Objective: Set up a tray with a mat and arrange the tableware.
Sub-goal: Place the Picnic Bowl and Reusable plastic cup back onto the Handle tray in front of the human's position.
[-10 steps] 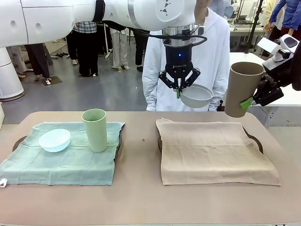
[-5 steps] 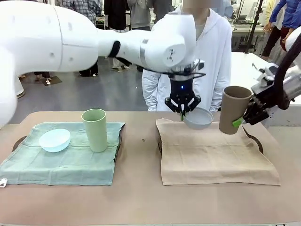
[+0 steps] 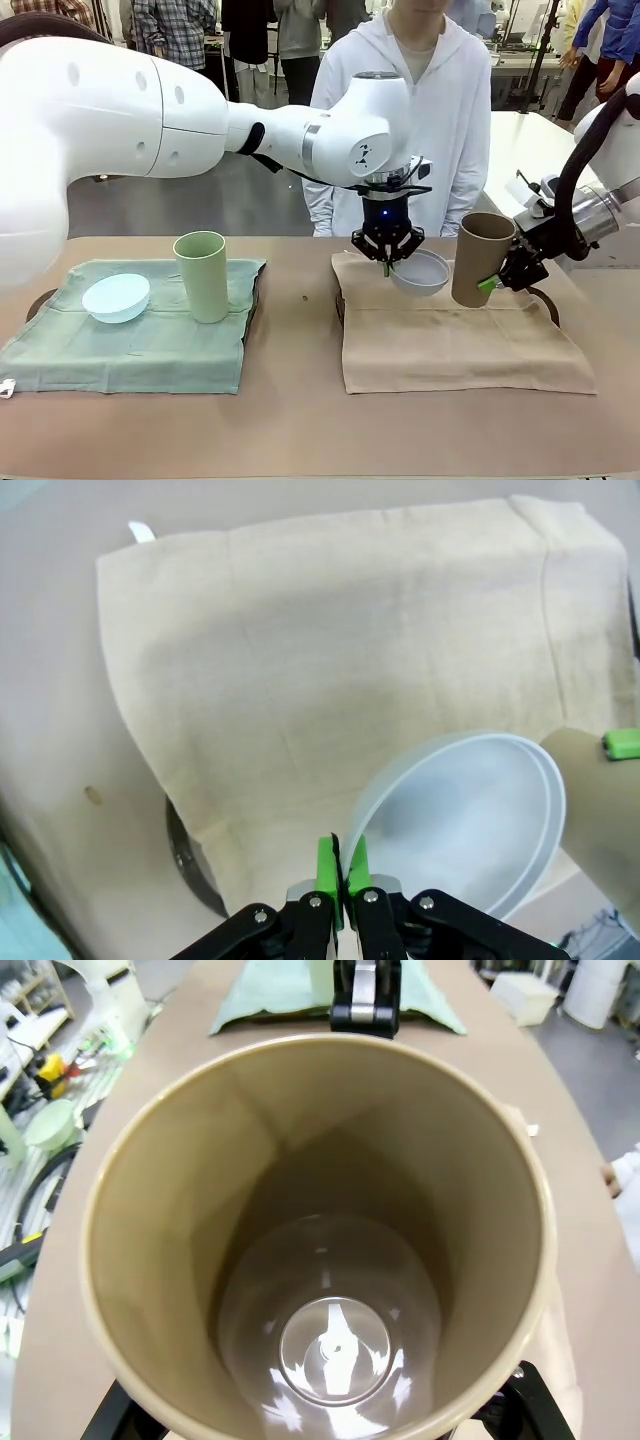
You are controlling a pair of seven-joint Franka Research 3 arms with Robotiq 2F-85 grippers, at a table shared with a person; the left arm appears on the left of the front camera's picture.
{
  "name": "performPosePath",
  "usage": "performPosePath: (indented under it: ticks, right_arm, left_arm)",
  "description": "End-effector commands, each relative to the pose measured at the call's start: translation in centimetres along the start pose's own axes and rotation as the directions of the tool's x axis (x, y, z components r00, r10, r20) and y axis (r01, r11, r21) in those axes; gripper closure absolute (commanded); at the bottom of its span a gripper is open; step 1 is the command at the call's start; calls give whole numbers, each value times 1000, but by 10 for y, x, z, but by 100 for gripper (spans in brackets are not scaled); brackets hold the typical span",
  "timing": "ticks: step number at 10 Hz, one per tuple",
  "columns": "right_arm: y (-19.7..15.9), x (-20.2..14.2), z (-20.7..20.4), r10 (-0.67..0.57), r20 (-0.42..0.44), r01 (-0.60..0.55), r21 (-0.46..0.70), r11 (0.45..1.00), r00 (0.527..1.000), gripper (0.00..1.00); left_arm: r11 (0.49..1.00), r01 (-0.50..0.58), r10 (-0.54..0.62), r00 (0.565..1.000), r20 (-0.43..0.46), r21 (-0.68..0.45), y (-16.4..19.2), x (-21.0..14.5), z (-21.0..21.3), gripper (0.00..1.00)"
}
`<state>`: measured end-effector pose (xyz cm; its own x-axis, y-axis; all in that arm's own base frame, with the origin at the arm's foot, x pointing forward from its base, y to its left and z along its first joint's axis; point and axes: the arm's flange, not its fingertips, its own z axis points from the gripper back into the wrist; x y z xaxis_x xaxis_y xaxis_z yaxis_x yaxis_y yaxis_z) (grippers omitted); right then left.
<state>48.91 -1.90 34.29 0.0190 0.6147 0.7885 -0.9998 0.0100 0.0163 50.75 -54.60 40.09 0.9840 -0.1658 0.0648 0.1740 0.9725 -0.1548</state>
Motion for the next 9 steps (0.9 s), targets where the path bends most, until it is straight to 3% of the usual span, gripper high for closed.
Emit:
performPosePath:
  ticks: [1,2,3,5,9]
  right_arm:
    - [-7,-7,5,3,44,-2,-37,999,999,19]
    - [-4,-4,11,-73,3,73,-62,995,997,19]
    - [-1,-4,2,-8,8,8,-10,1000,1000,19]
    - [-1,-8,8,-28,4,28,-25,999,1000,19]
    - [-7,-37,5,-50,77,48,21,999,996,19]
  left_arm:
    - [1000,6,-7,999,-34,-20,6,-4,-5,96]
    - [1000,0,0,997,-77,8,4,-10,-1,96]
    - [1000,-2,2,1000,-11,-1,2,-1,-4,96]
    - [1000,-2,2,1000,-11,-1,2,-1,-4,96]
    - [999,38,-39,999,-20,-38,14,3,-28,96]
